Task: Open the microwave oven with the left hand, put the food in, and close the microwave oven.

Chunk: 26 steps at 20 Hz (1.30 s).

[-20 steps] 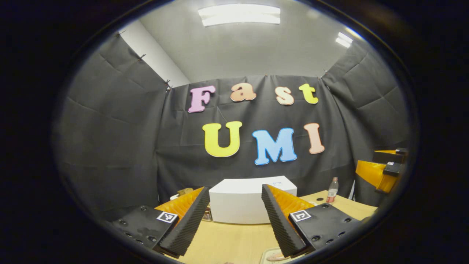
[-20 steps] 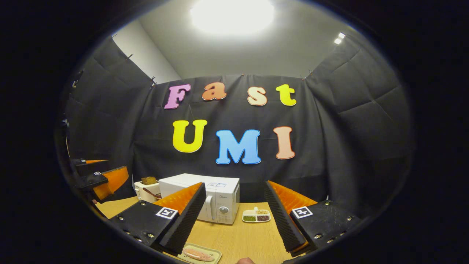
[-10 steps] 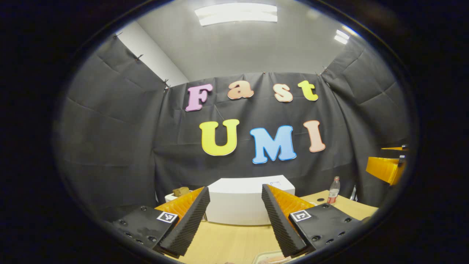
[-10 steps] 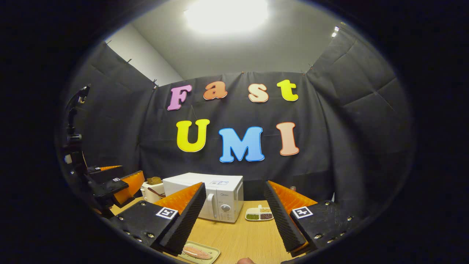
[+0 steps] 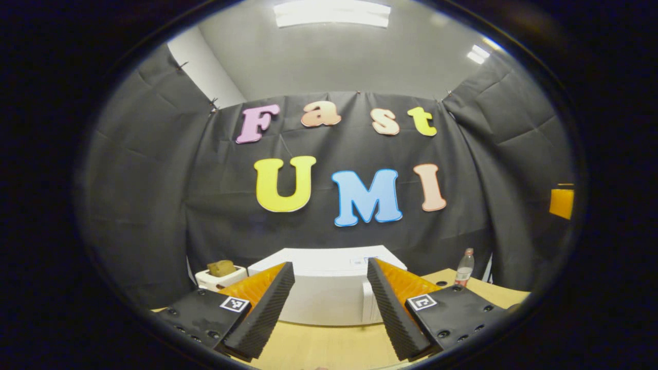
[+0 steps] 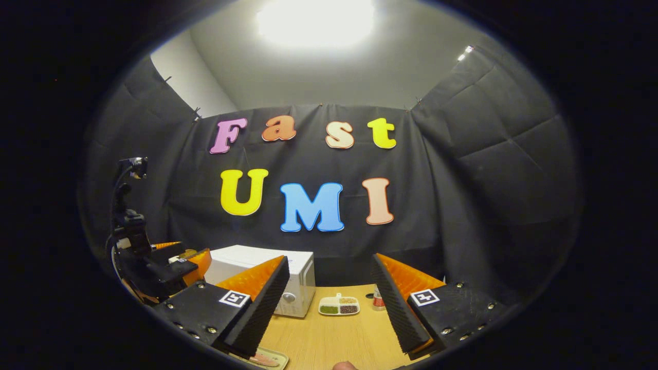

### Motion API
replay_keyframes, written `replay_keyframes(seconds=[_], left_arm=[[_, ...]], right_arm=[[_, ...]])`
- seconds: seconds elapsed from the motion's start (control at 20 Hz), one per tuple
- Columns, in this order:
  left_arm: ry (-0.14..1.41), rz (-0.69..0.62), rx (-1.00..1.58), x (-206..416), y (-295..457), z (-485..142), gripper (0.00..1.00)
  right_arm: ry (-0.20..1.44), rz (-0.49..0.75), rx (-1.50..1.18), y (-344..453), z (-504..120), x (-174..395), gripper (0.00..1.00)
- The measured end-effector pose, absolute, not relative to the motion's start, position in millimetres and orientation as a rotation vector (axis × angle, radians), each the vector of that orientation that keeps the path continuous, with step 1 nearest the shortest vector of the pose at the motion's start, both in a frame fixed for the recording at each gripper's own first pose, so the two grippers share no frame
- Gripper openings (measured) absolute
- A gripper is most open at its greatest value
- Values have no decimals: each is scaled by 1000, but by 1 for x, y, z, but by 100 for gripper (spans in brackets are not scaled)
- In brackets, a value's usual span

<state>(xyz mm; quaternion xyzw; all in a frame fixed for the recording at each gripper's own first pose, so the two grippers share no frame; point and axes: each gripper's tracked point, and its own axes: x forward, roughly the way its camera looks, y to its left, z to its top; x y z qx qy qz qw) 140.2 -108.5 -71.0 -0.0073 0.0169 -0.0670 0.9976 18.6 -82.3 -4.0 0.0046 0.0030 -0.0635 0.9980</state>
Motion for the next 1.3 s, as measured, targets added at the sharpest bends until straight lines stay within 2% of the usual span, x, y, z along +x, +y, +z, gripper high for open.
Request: replay_keyframes(seconds=[0.5,1.05,1.15,1.3], left_arm=[[157,-298,-14,219,-167,-168,96],[351,-360,-10,278,-211,-277,95],[380,-367,-12,281,-217,-290,93],[378,-366,-5,286,-220,-292,74]], right_arm=[[24,-319,-59,-93,-1,18,98],[92,-472,-109,-102,-16,0,98],[99,-482,-120,-102,-17,-1,98],[116,-482,-126,-101,-20,-1,98]])
